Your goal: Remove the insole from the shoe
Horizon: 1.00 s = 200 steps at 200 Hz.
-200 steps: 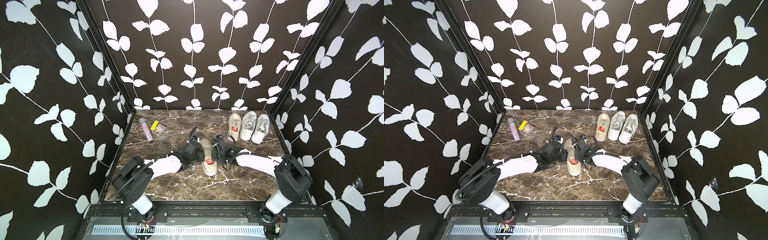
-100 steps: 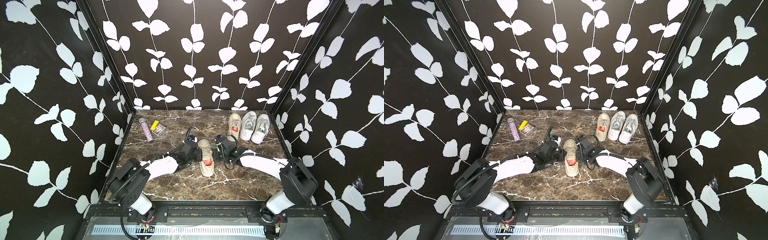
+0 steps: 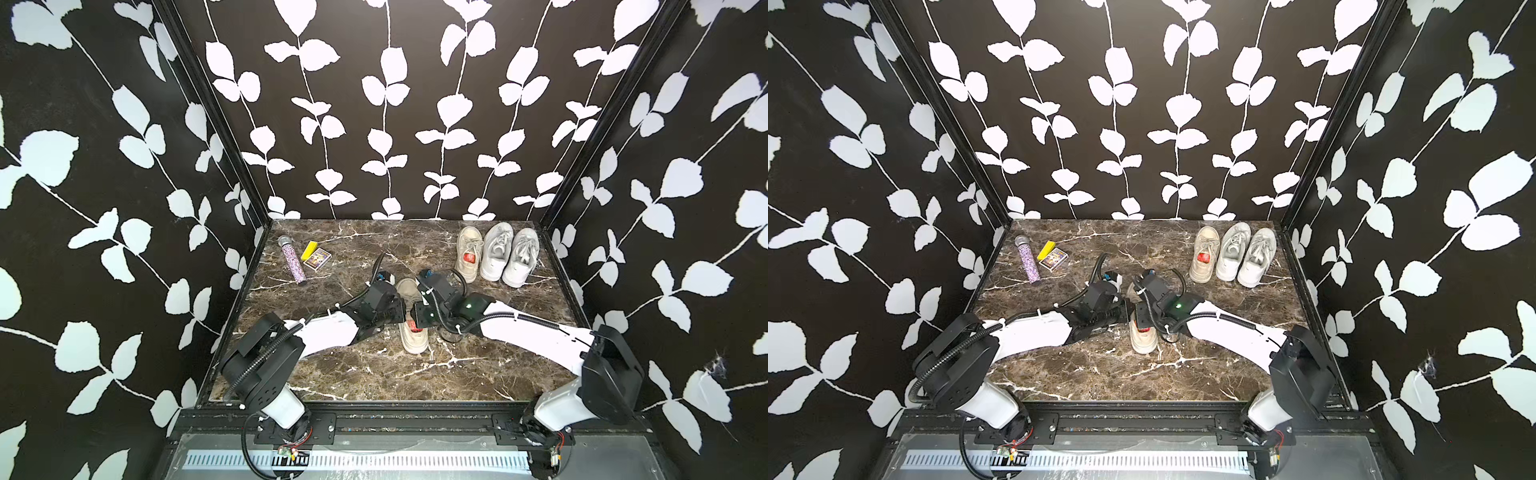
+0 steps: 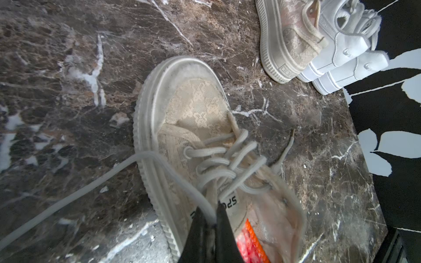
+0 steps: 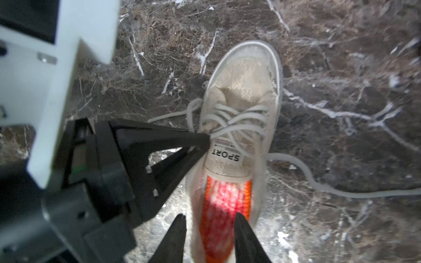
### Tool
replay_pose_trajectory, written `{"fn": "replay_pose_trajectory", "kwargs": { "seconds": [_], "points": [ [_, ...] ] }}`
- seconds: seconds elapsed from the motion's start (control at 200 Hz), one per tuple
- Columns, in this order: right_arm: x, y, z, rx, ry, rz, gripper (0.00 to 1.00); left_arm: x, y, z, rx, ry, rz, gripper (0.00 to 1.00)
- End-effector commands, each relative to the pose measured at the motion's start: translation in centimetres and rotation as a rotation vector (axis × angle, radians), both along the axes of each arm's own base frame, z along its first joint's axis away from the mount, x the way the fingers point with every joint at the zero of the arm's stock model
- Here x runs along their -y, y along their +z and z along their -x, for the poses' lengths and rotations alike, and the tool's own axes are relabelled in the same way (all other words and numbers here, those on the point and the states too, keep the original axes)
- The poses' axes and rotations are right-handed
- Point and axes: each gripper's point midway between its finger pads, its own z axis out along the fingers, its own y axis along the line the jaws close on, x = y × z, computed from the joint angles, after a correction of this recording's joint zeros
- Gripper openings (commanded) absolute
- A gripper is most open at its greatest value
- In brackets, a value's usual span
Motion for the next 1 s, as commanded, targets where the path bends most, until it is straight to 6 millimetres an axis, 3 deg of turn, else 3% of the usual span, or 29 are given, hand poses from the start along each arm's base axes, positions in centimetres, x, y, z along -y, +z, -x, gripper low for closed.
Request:
{"fn": "replay_pose_trajectory", "kwargs": {
  "seconds": [0.0, 0.115, 0.13, 0.24, 0.575, 0.78, 0.995],
  "points": [
    [0.0, -1.0, -0.1, -0.037, -0.050, 0.026, 0.30, -0.5, 0.6, -0.2, 0.015, 0.026, 0.017, 0.00],
    [0.1, -1.8, -0.1, -0.055, -0.061, 0.043, 0.28, -0.5, 0.5, 0.0, 0.014, 0.027, 0.026, 0.00],
    [0.1, -2.8, -0.1, -0.072, -0.061, 0.065, 0.28, -0.5, 0.5, 0.0, 0.015, 0.027, 0.026, 0.00],
    [0.7, -4.3, 0.2, -0.116, -0.081, 0.119, 0.28, -0.5, 0.5, 0.0, 0.015, 0.026, 0.027, 0.00],
    [5.0, -7.0, 1.8, -0.208, -0.140, 0.349, 0.35, -1.3, 0.4, 0.1, 0.035, 0.046, 0.015, 0.00],
    [2.4, -7.3, 2.4, -0.250, -0.074, 0.231, 0.46, -1.7, -0.2, 0.4, 0.030, 0.056, 0.017, 0.00],
    [2.1, -8.2, 3.1, -0.301, -0.034, 0.284, 0.60, -1.9, -0.4, 0.6, 0.030, 0.056, 0.018, 0.00]
  ]
}}
